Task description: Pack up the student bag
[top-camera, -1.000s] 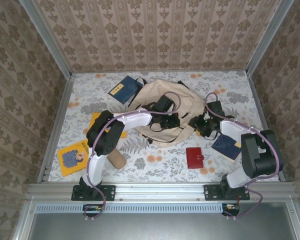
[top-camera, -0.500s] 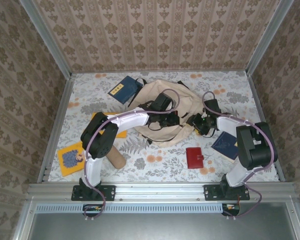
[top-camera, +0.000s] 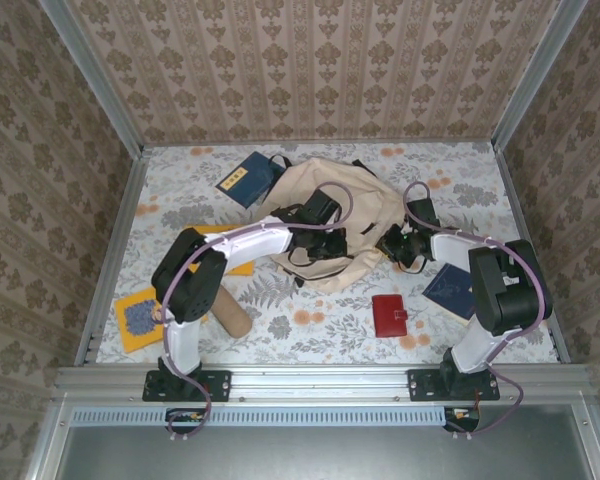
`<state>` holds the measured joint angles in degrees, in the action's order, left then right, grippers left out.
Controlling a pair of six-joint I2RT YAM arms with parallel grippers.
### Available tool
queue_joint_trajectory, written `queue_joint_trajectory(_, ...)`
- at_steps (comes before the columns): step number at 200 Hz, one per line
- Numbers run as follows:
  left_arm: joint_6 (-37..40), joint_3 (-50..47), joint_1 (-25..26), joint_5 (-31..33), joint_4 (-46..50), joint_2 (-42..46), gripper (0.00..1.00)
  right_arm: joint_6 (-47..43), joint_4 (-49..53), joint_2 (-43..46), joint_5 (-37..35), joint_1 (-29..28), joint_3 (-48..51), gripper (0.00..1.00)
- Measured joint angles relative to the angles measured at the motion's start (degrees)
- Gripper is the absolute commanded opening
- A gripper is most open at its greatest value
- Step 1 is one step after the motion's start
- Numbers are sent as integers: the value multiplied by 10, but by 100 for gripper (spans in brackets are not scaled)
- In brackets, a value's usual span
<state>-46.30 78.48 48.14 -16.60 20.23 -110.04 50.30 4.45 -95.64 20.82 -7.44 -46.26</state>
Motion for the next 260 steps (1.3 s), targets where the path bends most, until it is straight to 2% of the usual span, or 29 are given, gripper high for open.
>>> queue_joint_trajectory(89,0,-105,1,49,87,155,0,10,-29,0,-16,-3,18,12)
queue_joint_trajectory(123,1,-154,-20,69,110,193,0,10,-30,0,-22,-6,19,13)
queue_joint_trajectory(137,4,-164,-33,75,115,195,0,9,-30,0,-22,-7,19,21)
queue_joint_trajectory(160,17,-165,-43,76,114,195,0,8,-25,5,-21,-6,20,56)
queue_joint_trajectory(172,26,-164,-44,74,114,195,0,6,-15,20,-19,-7,20,64)
queue_joint_trajectory(221,56,-153,-37,51,92,195,0,46,93,214,-41,-45,52,72)
queue_joint_trajectory(240,62,-151,-36,47,86,195,0,97,98,266,-50,-90,83,70)
queue_joint_trajectory(260,65,-151,-35,44,84,194,0,155,88,273,-54,-143,115,67)
